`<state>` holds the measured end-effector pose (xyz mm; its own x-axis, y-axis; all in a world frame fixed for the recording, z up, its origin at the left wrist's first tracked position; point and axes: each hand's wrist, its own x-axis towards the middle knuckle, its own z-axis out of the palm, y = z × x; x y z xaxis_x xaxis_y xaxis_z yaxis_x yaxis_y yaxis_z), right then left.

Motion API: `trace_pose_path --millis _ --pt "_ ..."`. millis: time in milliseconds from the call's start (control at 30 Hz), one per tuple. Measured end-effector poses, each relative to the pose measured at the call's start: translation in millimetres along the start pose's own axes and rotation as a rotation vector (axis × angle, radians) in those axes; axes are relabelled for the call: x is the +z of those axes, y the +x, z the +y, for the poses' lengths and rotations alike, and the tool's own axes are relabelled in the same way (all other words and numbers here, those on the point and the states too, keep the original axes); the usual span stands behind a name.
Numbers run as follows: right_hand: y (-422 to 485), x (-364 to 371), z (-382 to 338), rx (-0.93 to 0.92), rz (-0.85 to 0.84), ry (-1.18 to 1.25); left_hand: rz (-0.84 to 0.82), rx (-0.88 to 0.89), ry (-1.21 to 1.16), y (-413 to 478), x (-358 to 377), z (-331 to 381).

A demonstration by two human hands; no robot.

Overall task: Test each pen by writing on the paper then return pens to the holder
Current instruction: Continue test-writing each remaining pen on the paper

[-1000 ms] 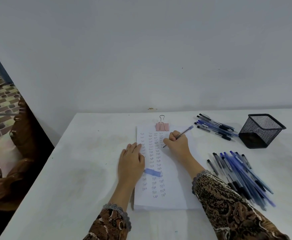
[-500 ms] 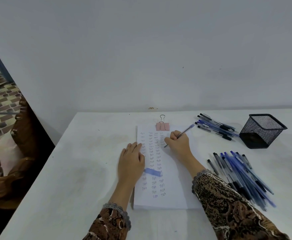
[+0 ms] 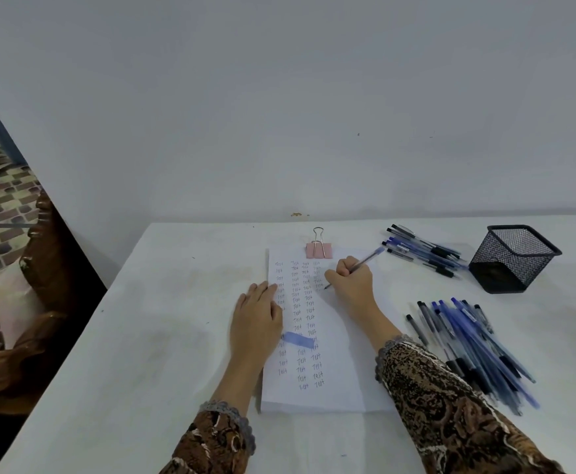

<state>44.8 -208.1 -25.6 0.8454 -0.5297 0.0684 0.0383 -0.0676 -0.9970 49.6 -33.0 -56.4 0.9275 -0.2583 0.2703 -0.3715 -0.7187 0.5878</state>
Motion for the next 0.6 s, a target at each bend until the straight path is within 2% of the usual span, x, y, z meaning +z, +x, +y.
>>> trace_pose_path --millis 100,133,200,267,367,467,600 --pt "5 -7 0 0.104 0.0 0.345 0.095 0.067 -0.316 -6 -12 9" --pt "6 -11 0 0.13 0.012 0.45 0.067 0.126 -0.406 -8 -16 9" --pt "1 -17 -4 0.167 0.028 0.533 -0.101 0.236 -0.485 -16 -23 4" --pt "-11 -18 -7 0.195 -0.018 0.595 -0.255 0.32 -0.392 -21 -23 -4" --pt "-37 -19 -4 0.234 -0.093 0.692 -0.287 0.434 -0.154 -23 -20 -10" --pt "-56 -23 0 0.243 -0.106 0.689 -0.219 0.39 -0.176 -22 -21 2" --pt "-62 -26 3 0.243 -0.051 0.697 -0.183 0.183 -0.411 -26 -21 20"
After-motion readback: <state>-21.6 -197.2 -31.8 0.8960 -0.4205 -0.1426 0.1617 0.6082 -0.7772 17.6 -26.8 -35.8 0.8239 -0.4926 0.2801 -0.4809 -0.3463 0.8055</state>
